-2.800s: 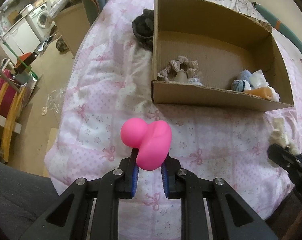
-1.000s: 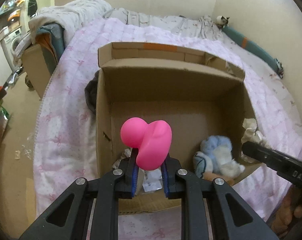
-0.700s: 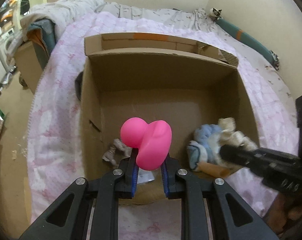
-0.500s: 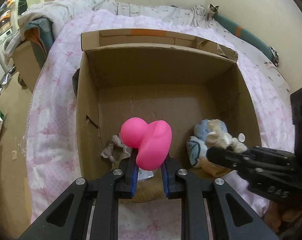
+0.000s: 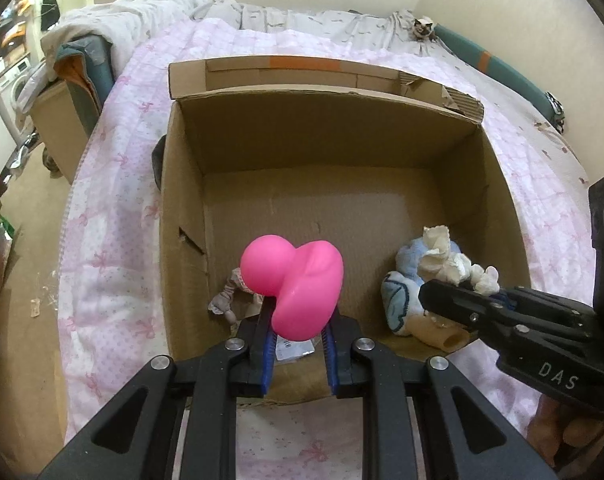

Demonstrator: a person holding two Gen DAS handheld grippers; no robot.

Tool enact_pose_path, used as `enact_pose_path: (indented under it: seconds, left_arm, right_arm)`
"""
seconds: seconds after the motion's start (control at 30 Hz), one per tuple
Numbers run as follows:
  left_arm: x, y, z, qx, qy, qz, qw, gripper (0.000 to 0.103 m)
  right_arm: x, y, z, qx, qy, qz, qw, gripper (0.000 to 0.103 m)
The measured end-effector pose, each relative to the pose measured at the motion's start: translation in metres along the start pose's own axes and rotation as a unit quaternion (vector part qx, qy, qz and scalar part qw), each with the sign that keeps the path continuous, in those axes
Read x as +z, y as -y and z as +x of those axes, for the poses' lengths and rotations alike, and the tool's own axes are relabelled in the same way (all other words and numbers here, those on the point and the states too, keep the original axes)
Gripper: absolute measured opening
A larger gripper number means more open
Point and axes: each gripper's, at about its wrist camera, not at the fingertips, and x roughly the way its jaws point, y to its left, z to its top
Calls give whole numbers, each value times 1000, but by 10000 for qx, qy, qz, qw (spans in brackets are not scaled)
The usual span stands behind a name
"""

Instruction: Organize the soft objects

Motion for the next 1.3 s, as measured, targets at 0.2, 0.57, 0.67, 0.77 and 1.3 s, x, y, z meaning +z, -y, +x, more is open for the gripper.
enact_pose_path:
  seconds: [0.2, 0.57, 0.67, 0.77, 1.3]
  left_arm:
    - [-1, -3, 0, 66, -28, -45, 10000, 18]
    - [0, -1, -15, 192, 309, -10, 9993, 62]
    - [1, 0, -18, 234, 313, 2, 9992, 64]
    - [2, 0, -27, 275, 470, -31, 9985, 64]
    - [-16, -29, -127, 1149, 1847, -493, 9748, 99]
  right_arm:
    - [-3, 1, -9, 48, 175, -16, 9998, 18]
    - [-3, 7, -21, 203, 367, 159, 9990, 59]
    - [-3, 10, -31, 162, 575, 236, 9979, 84]
    - [-2, 12, -35, 51, 542, 271, 9981, 88]
    - [-20, -21, -125, -893, 1743, -264, 9803, 103]
